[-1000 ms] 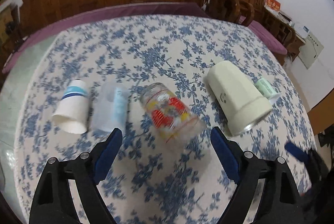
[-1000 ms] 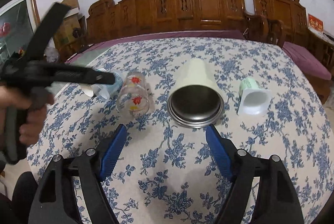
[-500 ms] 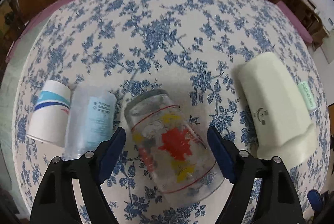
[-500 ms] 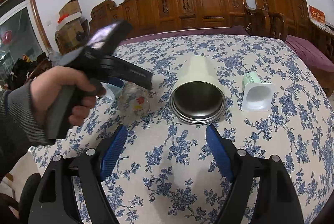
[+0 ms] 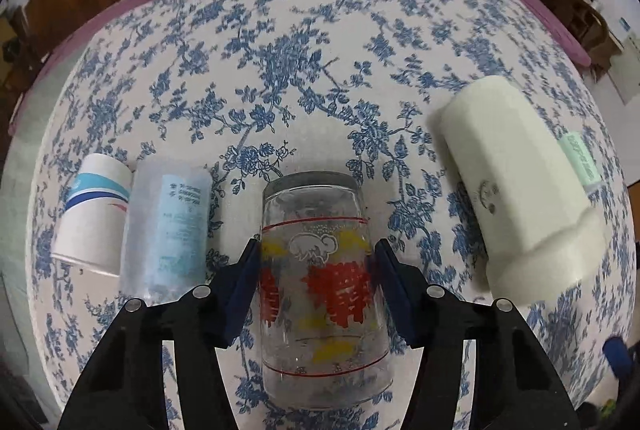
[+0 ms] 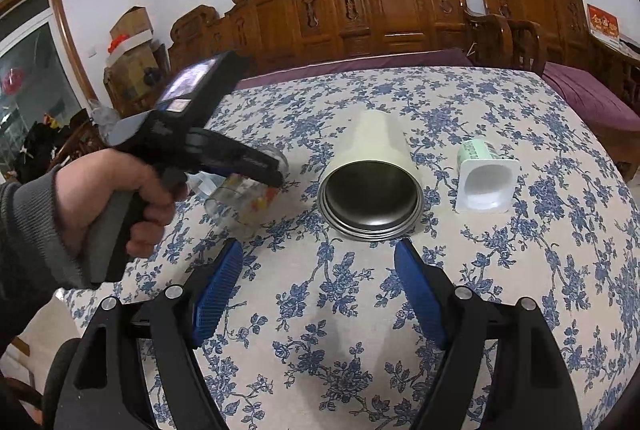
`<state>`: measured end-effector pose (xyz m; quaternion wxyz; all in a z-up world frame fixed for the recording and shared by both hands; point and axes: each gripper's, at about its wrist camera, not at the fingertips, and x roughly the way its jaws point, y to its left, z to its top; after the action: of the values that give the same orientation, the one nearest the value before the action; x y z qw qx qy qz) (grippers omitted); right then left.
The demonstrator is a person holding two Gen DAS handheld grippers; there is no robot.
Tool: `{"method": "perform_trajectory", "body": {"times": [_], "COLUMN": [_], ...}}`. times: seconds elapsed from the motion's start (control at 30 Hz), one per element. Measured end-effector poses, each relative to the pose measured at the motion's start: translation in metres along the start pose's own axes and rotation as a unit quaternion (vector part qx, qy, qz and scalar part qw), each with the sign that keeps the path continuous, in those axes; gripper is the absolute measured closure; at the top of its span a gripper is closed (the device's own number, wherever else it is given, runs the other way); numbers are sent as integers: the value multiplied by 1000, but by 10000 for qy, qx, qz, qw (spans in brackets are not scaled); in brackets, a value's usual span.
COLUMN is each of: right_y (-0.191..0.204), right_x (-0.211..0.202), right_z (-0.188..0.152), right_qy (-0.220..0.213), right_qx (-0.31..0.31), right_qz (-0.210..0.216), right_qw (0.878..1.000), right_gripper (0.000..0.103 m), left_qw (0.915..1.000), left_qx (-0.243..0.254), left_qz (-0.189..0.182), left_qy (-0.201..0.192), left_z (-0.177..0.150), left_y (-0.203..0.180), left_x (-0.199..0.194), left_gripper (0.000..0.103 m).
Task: Flip cup upside down
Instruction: 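Close the left gripper around the body of the glass jar, then lift the glass jar with the left gripper toward the right gripper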
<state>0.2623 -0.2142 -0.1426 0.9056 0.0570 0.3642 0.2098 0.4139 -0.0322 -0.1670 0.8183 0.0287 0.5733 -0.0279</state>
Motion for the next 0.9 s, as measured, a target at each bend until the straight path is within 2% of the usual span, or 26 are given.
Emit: {"method": "perform_trajectory", "body": {"times": [0.2,0.33,0.53,0.7,0.9], "right_y": [-4,-13,-27,-32,-35], "right_x": [-3,-7,-14,-17,-13], "right_z": [1,1,1,2,-3], "right_qy": [-46,-98,-162,-180,-116], "right_qx": [2,67,163,173,87], "right_qz": [-105,-215,-401,-534,-648], "right_qw": [9999,9997,9989,9983,9978], "right_gripper": [23,23,23,23,23], "left_qw": [9995,9983,9973,9962,9948], "left_qx": [202,360,398,459,488], "left_qz": [-32,-101,-329,-464,-765], "left_qy": [-245,-443,-516,-571,-467], "left_z": [-14,-35,-73,-109,-143], "left_y": [-3,-4,-12,-30,-52], "left_x": [-30,-57,-80,-87,-72], "left_gripper": [48,48,48,48,48]}}
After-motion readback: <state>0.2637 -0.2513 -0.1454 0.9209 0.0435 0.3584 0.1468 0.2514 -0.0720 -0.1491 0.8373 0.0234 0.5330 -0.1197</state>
